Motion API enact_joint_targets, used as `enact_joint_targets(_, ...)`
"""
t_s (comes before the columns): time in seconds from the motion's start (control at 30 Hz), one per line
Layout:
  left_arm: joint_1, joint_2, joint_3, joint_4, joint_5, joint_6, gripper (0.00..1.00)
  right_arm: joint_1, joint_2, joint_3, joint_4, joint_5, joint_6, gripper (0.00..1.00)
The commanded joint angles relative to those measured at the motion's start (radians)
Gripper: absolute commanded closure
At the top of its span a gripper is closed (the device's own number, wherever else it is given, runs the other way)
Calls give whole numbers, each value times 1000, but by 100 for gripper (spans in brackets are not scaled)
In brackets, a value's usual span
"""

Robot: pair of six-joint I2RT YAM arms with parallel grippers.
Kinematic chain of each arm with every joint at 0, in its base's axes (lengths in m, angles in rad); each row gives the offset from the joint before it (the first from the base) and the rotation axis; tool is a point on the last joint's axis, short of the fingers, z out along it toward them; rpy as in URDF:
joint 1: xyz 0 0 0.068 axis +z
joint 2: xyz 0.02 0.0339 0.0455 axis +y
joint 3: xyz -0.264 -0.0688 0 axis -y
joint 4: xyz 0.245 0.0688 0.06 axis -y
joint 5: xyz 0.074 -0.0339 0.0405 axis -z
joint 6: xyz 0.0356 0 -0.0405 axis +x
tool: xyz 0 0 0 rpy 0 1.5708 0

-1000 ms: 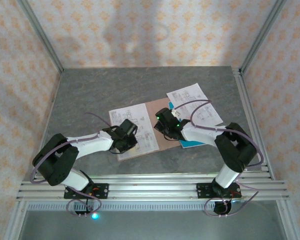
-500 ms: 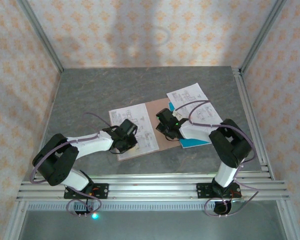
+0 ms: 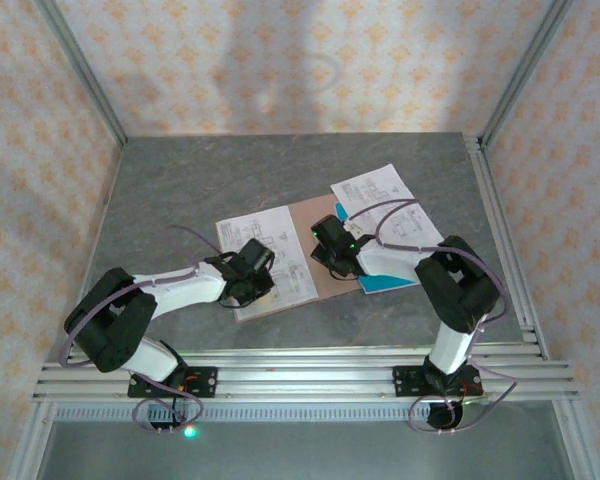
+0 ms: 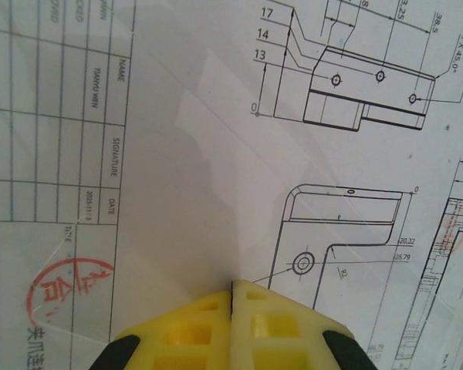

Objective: Put the files into the folder

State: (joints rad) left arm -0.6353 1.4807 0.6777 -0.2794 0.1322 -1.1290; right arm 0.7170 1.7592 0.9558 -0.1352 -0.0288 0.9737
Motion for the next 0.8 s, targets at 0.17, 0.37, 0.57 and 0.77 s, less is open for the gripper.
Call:
enact_joint_targets(0.17,6,7,-62,-113,-77,-10,100,-15,56,-46,-132,90,-34,99)
enact_joint_targets(0.37,29,-7,-95,-106,-75,-16,100,-24,68,-75,-131,92,-40,100)
enact_joint_targets(0.57,43,-17,-92,-124,-78,-6,100,-32,56,-113,-116,98,-38,100)
enact_joint_targets(0.77,51,-17,-94,-133,-81,-6,100,-61,30,-141,-103,89,-47,100)
